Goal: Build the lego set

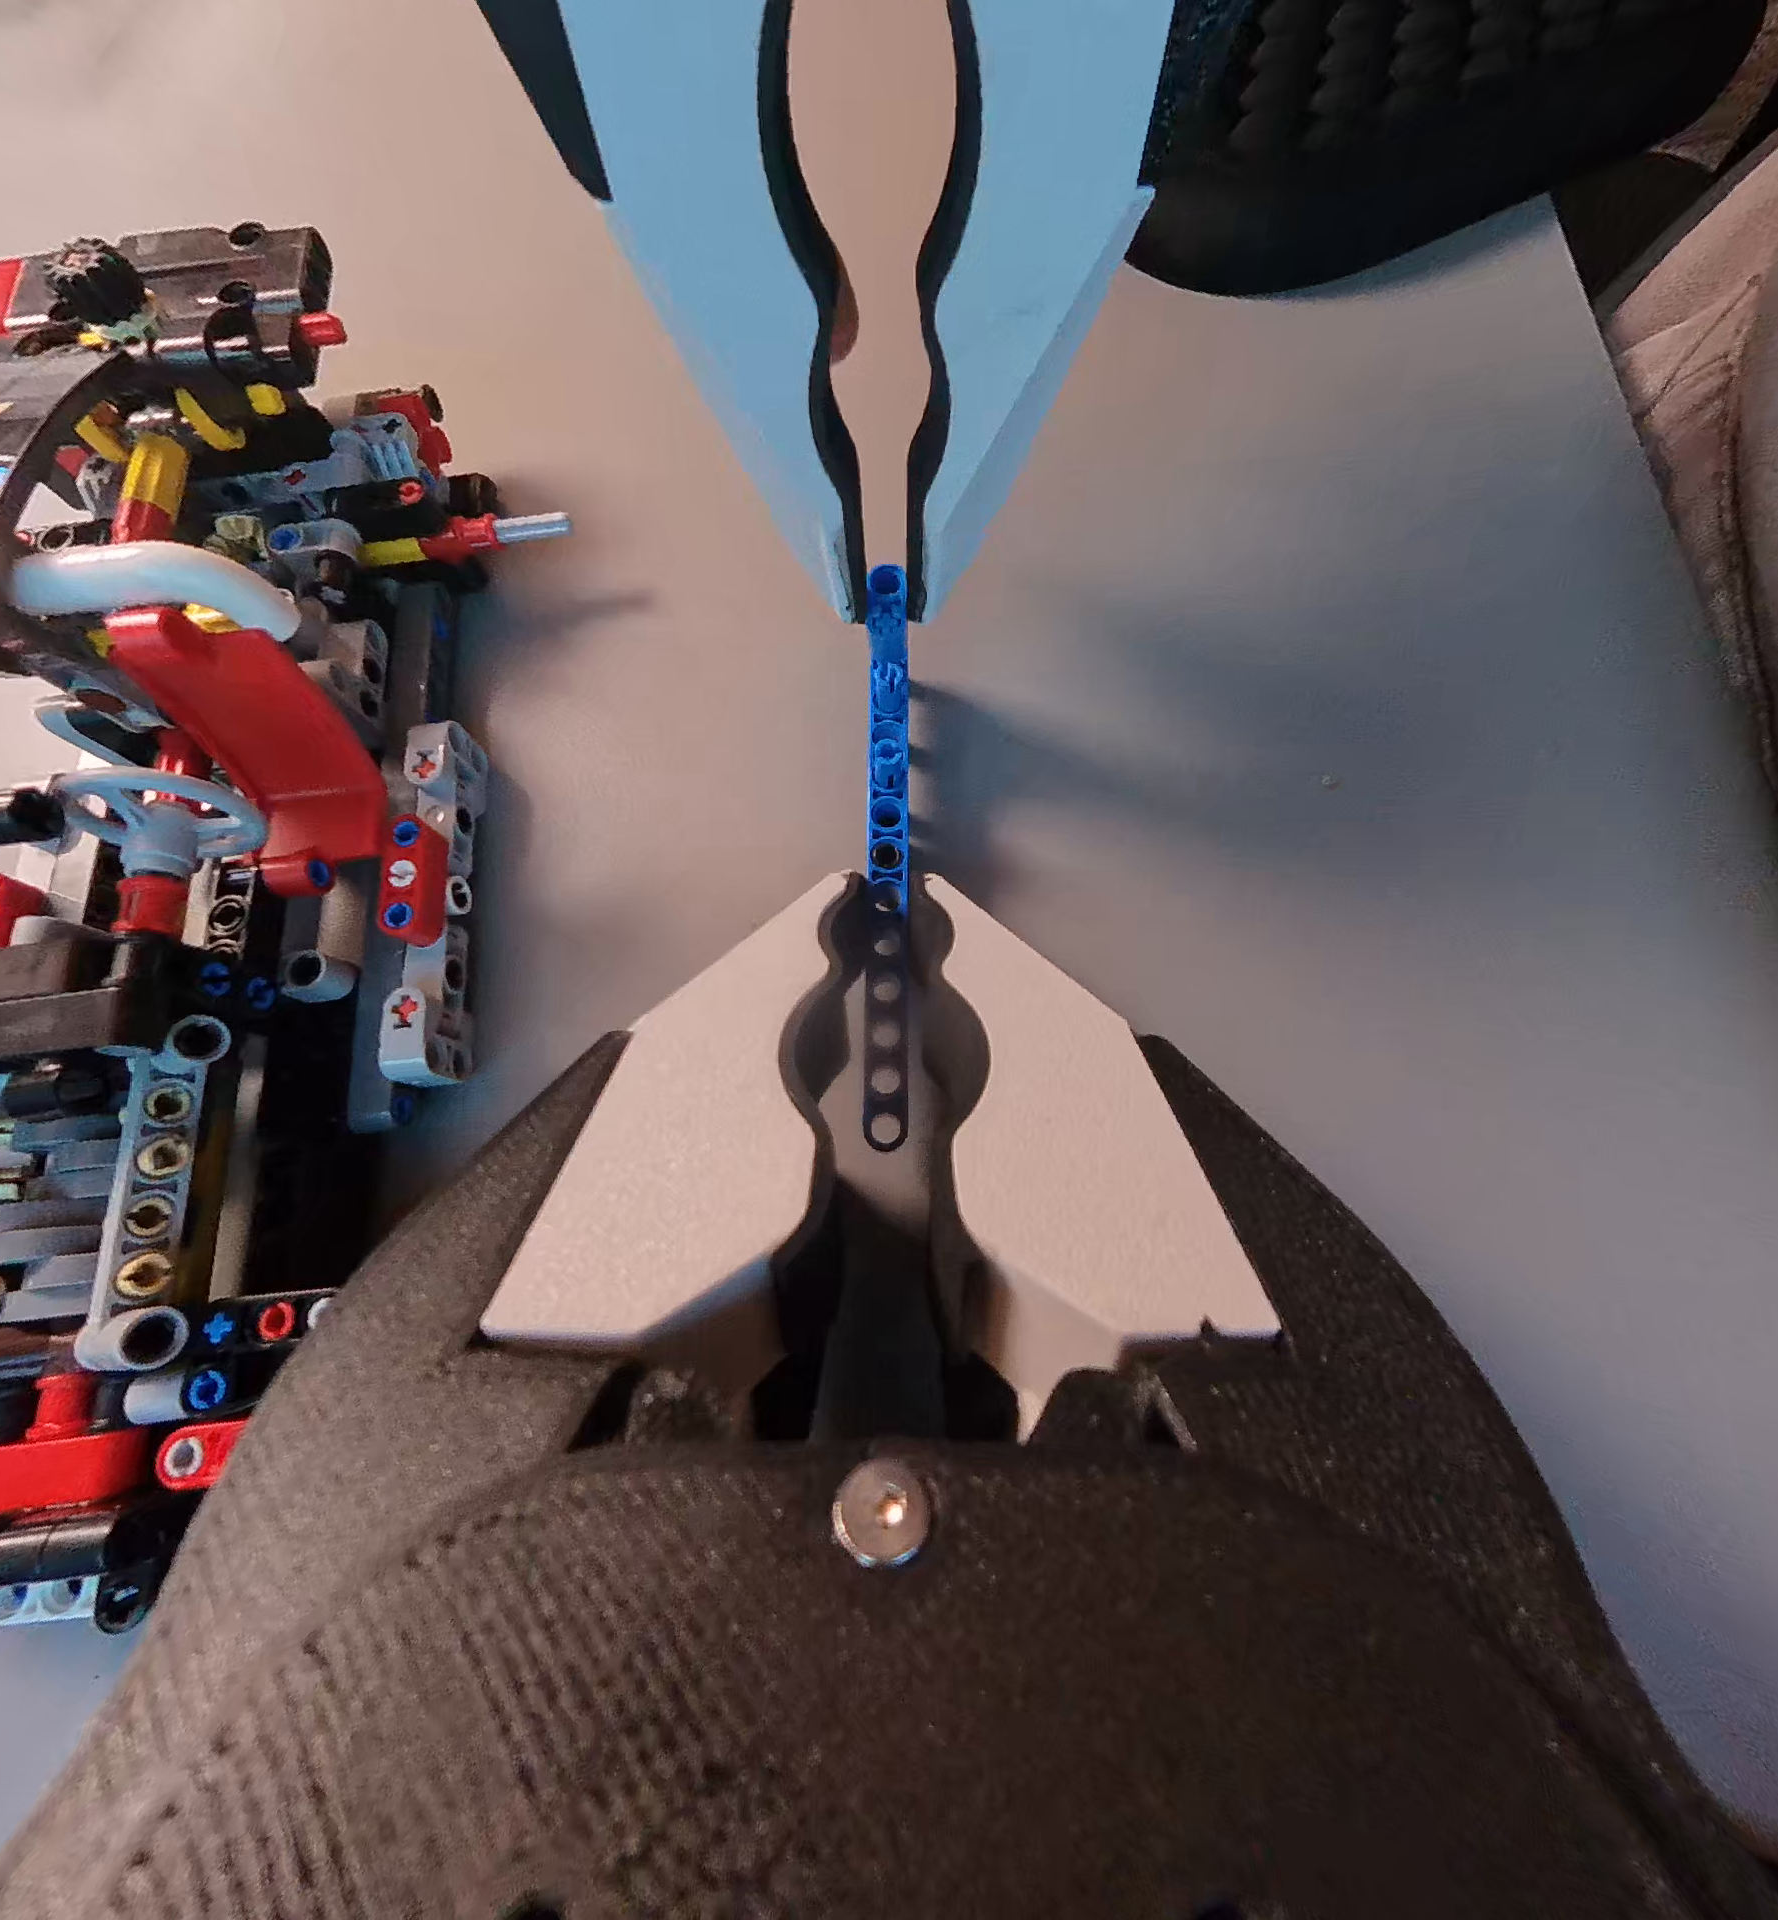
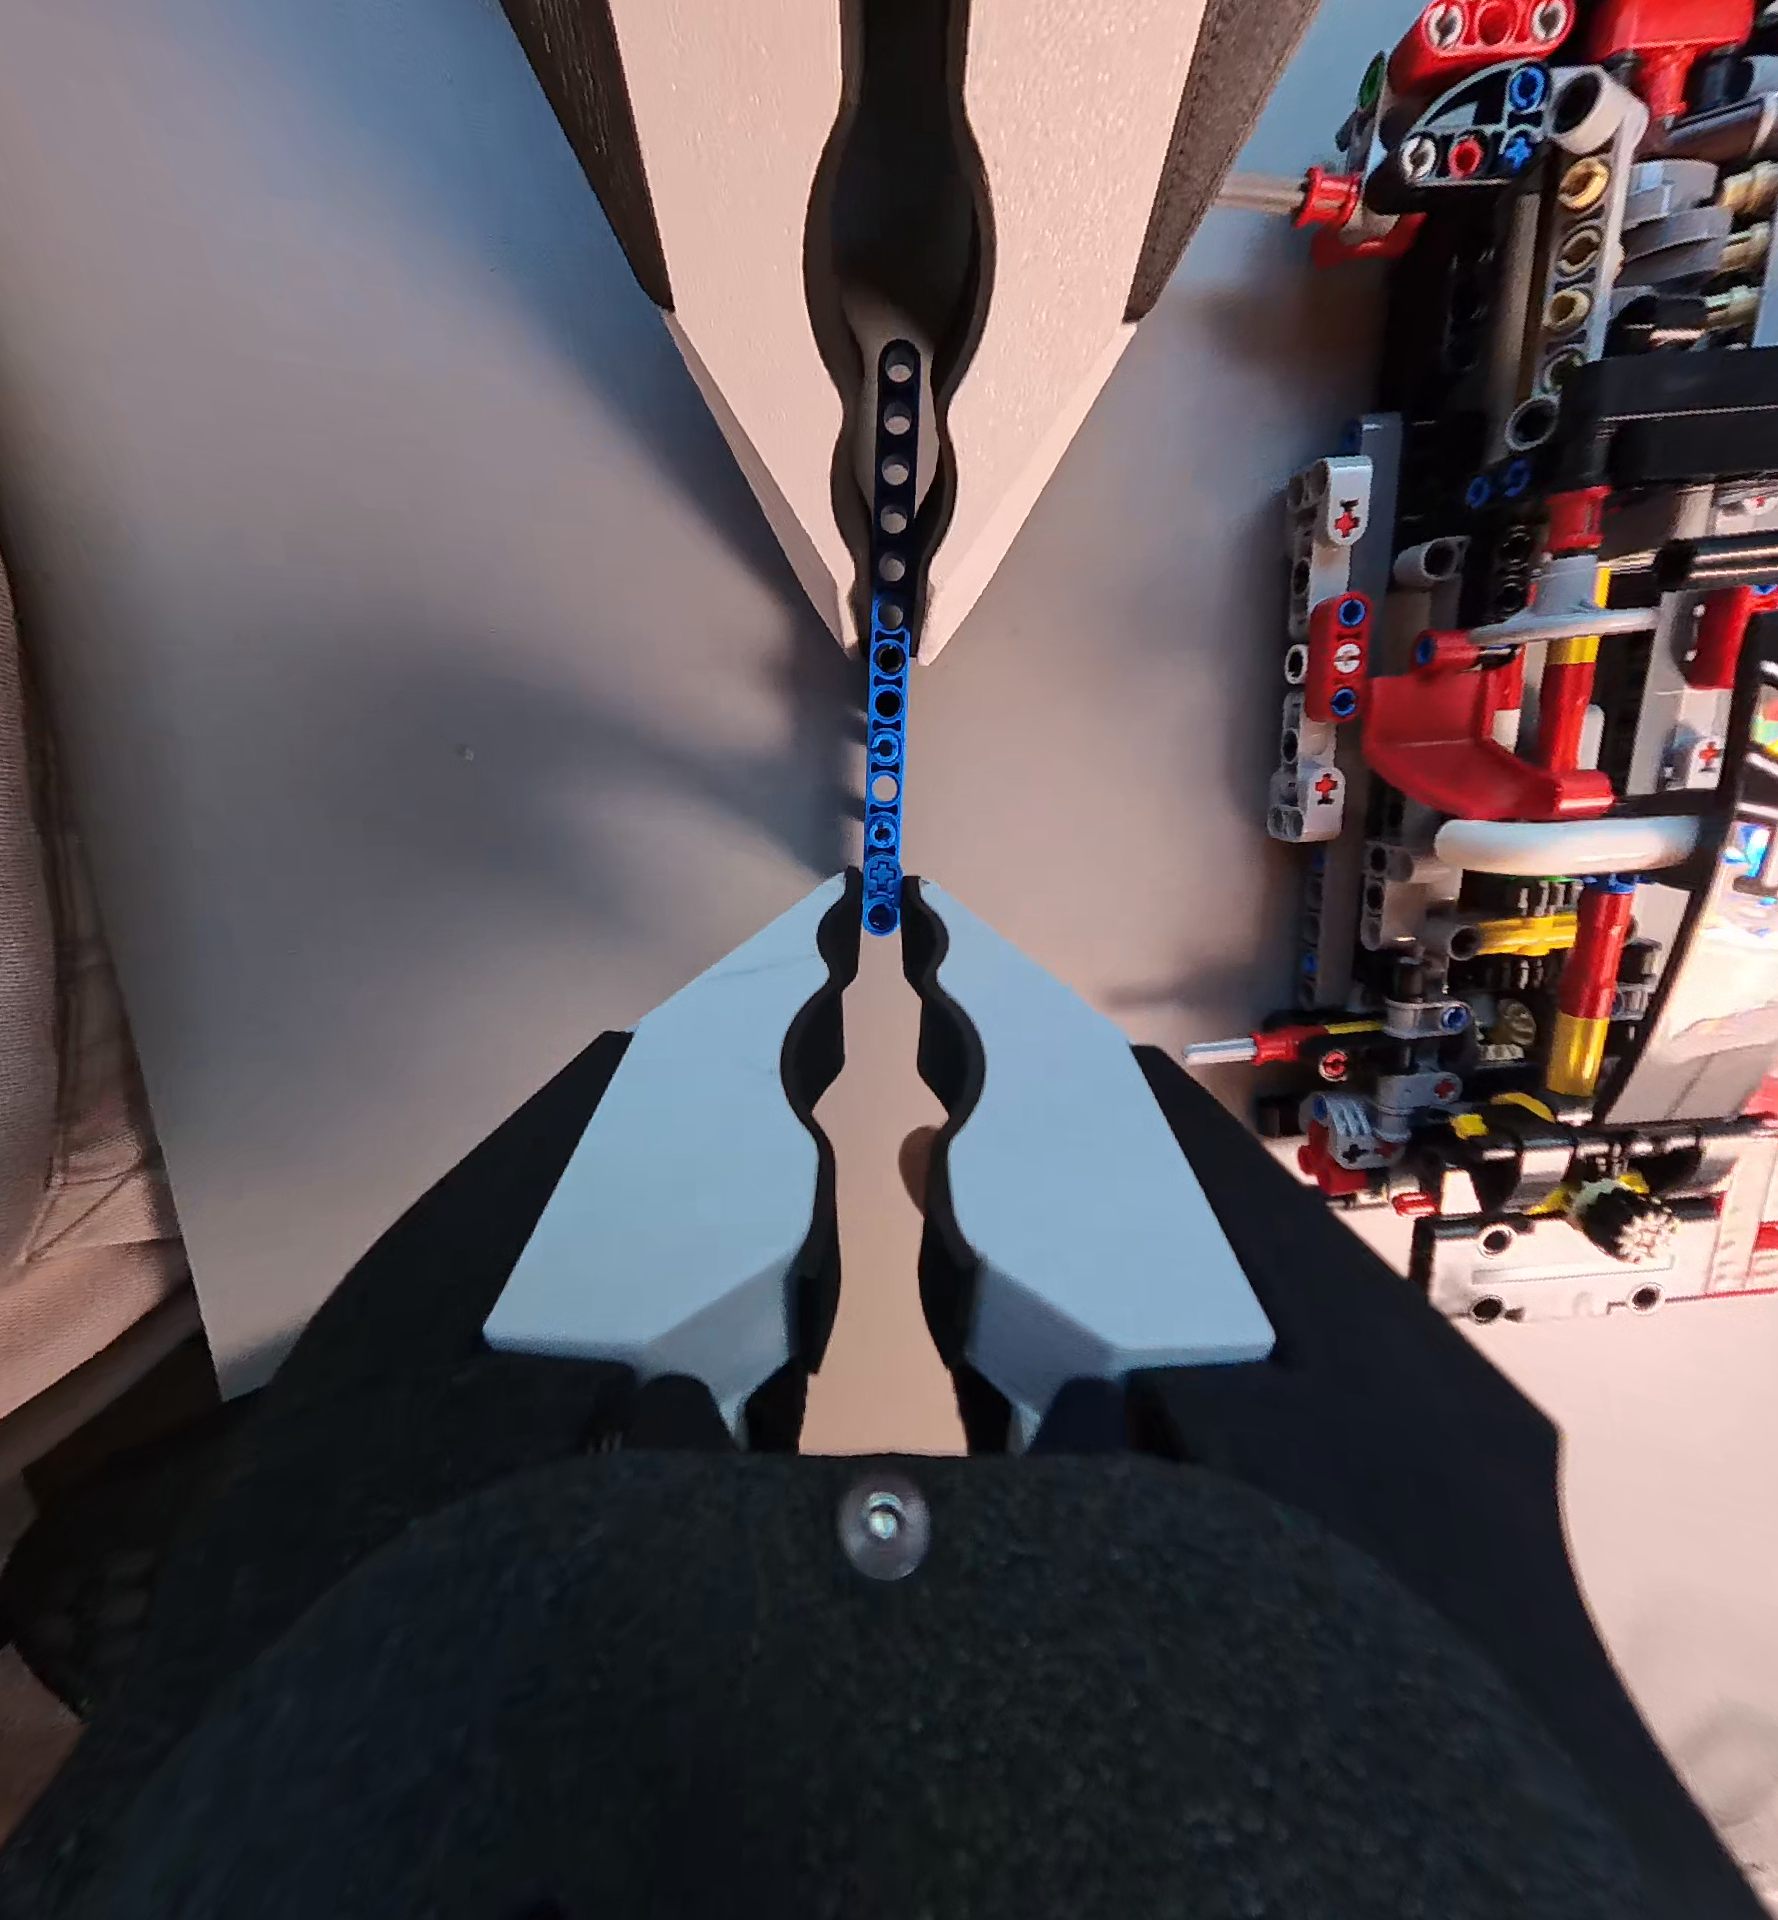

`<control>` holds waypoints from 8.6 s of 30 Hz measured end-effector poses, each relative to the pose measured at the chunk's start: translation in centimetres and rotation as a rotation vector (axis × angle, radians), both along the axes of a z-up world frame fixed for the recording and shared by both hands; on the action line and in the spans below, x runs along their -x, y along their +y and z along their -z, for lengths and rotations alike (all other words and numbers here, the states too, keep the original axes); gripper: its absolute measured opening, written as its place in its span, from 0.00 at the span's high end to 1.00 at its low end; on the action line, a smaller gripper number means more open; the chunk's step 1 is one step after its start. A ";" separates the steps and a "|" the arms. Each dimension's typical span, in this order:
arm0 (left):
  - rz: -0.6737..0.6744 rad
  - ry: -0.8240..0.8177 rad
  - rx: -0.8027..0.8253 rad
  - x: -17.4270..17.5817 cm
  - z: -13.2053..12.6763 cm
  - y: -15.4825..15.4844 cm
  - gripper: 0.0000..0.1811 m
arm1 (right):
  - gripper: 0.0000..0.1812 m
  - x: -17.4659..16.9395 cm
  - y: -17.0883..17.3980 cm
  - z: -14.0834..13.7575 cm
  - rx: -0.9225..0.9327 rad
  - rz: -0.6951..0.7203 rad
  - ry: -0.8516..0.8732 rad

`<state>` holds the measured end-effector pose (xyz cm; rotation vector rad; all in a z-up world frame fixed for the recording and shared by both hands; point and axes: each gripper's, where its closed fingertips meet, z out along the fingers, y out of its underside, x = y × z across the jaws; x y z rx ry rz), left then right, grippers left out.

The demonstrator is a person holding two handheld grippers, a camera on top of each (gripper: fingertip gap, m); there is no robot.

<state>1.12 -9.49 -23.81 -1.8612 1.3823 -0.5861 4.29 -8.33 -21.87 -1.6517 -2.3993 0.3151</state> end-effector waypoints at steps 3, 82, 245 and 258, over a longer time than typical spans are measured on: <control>0.000 0.000 0.001 0.0 0.0 0.0 0.97 | 0.97 -0.1 0.0 0.0 0.019 0.006 -0.006; -0.017 0.005 -0.016 0.0 0.0 -0.1 0.97 | 0.97 -0.3 0.2 0.3 0.005 -0.012 0.256; -0.133 -0.410 0.240 -0.9 -8.8 -3.1 0.97 | 0.89 3.9 -4.7 -7.7 -0.157 -0.103 0.965; 0.103 -0.473 0.601 -1.9 -7.5 -5.3 0.97 | 0.95 2.6 -6.3 -5.9 -0.076 -0.351 0.792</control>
